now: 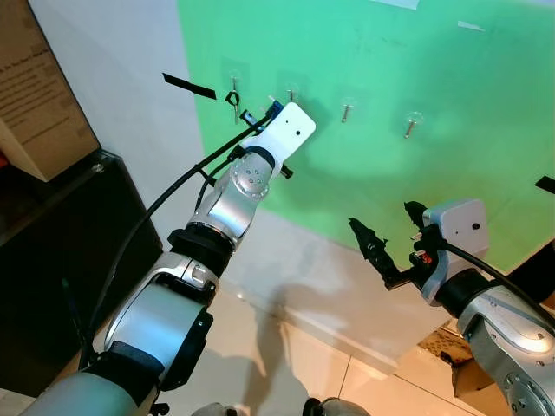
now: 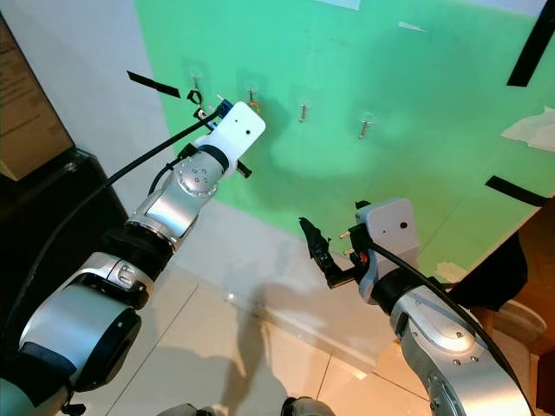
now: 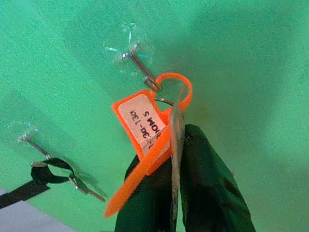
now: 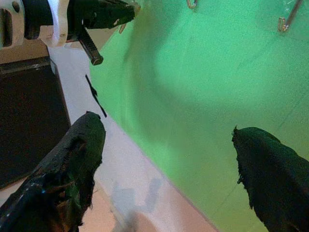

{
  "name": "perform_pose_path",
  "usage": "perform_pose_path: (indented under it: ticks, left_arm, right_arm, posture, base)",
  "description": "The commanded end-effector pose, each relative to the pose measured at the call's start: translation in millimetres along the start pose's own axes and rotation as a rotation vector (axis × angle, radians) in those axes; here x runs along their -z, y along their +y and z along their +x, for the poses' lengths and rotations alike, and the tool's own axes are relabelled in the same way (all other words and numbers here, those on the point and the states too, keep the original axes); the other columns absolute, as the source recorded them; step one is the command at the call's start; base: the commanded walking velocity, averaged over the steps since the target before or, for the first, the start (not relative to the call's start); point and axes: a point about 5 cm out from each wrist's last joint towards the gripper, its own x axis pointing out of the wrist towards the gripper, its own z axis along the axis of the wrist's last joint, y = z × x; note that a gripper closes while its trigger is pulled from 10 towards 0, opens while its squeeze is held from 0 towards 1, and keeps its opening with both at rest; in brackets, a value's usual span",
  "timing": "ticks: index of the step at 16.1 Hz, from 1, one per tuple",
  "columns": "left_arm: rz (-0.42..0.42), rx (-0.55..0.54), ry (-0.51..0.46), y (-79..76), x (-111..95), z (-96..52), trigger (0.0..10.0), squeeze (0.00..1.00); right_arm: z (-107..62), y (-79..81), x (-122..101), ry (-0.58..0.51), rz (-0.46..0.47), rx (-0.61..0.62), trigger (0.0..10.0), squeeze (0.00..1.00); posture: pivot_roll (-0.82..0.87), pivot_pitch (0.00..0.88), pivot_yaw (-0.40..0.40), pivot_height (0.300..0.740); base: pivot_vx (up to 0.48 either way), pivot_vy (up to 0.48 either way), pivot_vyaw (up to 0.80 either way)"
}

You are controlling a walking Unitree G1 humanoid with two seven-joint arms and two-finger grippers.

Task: Hang keys on a hook

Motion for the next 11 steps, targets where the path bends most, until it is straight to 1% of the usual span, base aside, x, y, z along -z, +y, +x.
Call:
perform_pose_path:
  ticks: [1, 4, 6, 7, 8, 9, 10, 11]
  left_arm:
    - [-0.006, 0.031, 0.018, -7.0, 4.1, -1.5, 10.0, 0.00]
    - [-0.024, 0.026, 0.024, -5.1, 4.2, -1.3, 10.0, 0.00]
    - [-0.020, 0.027, 0.026, -4.3, 4.4, -1.3, 10.0, 0.00]
    - [-0.019, 0.030, 0.027, -4.2, 4.5, -1.3, 10.0, 0.03]
    - [-0.019, 0.031, 0.027, -4.2, 4.5, -1.3, 10.0, 0.03]
    - [-0.019, 0.033, 0.028, -4.3, 4.7, -1.4, 10.0, 0.55]
    - [-0.018, 0.034, 0.029, -4.4, 4.9, -1.5, 10.0, 0.65]
    - [-0.017, 0.035, 0.029, -4.5, 5.0, -1.6, 10.0, 0.70]
  right_arm:
    - [-0.7, -1.8, -3.0, -0.016, -0.003, -0.004, 10.0, 0.00]
    - [0.2, -1.3, -3.6, -0.016, -0.005, -0.007, 10.0, 0.00]
    - [0.6, -0.9, -3.8, -0.016, -0.006, -0.008, 10.0, 0.00]
    - [0.8, -1.0, -4.0, -0.017, -0.006, -0.007, 10.0, 0.00]
    - [0.9, -1.0, -4.2, -0.018, -0.006, -0.007, 10.0, 0.00]
    - [0.8, -0.9, -4.1, -0.018, -0.006, -0.006, 10.0, 0.00]
    - [0.8, -0.9, -4.0, -0.018, -0.006, -0.006, 10.0, 0.00]
    - [0.8, -0.8, -4.0, -0.017, -0.005, -0.007, 10.0, 0.00]
  posture:
    - [-0.35, 0.022, 0.006, 0.740]
    - [-0.35, 0.025, 0.005, 0.740]
    - [-0.35, 0.027, 0.007, 0.740]
    - [-0.35, 0.028, 0.007, 0.740]
    - [-0.35, 0.028, 0.007, 0.740]
    - [-0.35, 0.029, 0.008, 0.740]
    - [-0.35, 0.029, 0.008, 0.740]
    - [-0.35, 0.031, 0.008, 0.740]
  base:
    - [0.000, 0.000, 0.00]
    - [0.000, 0.000, 0.00]
    - [0.000, 0.000, 0.00]
    - [0.000, 0.000, 0.00]
    - [0.000, 0.000, 0.00]
    - [0.000, 0.000, 0.00]
    - [0.000, 0.000, 0.00]
    - [0.000, 0.000, 0.00]
